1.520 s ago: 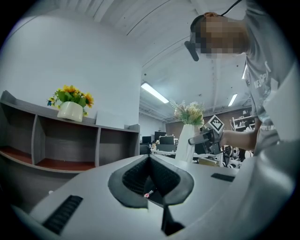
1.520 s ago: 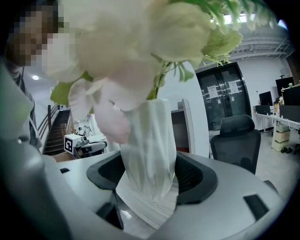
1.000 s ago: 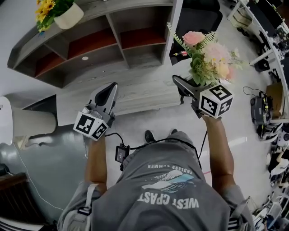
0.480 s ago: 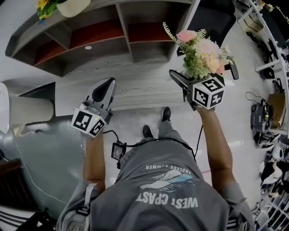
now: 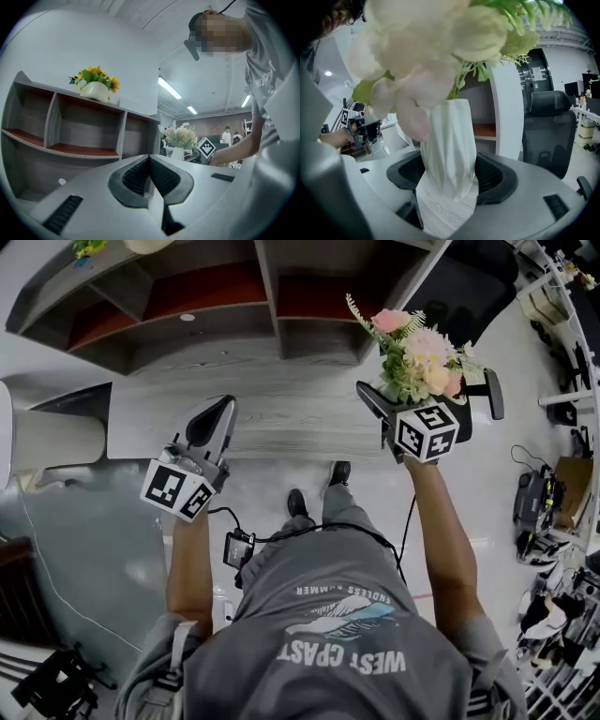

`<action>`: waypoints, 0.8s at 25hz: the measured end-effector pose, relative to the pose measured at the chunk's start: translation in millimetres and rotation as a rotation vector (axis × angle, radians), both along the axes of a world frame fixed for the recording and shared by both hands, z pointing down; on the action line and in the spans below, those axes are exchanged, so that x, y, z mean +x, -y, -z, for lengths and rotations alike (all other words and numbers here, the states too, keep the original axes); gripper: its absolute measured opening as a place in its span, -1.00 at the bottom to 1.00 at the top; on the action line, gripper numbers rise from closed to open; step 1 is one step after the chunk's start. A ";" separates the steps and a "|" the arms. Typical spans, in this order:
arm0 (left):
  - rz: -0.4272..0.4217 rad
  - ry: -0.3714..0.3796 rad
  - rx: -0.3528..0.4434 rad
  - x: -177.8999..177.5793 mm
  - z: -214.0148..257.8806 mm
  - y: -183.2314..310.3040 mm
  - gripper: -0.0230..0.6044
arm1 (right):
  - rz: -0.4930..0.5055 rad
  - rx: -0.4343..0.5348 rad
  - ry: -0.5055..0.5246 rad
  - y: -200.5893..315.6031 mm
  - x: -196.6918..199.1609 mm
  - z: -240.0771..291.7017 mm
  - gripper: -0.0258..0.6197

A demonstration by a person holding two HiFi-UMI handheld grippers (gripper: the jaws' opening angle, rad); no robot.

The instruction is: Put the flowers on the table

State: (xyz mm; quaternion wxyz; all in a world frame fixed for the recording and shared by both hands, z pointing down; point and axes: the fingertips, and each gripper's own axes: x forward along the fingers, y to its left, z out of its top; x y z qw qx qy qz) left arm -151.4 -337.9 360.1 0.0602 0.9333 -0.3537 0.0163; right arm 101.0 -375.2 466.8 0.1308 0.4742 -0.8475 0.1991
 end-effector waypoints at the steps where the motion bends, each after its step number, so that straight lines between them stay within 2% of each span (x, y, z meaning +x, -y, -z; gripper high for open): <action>1: 0.007 0.002 -0.005 -0.8 -1.6 0.6 -0.88 | 0.004 -0.001 -0.001 2.5 0.3 -4.8 0.14; 20: 0.063 0.048 -0.078 2.9 -42.0 8.7 -0.88 | 0.092 -0.011 -0.054 33.6 -6.2 -90.3 0.14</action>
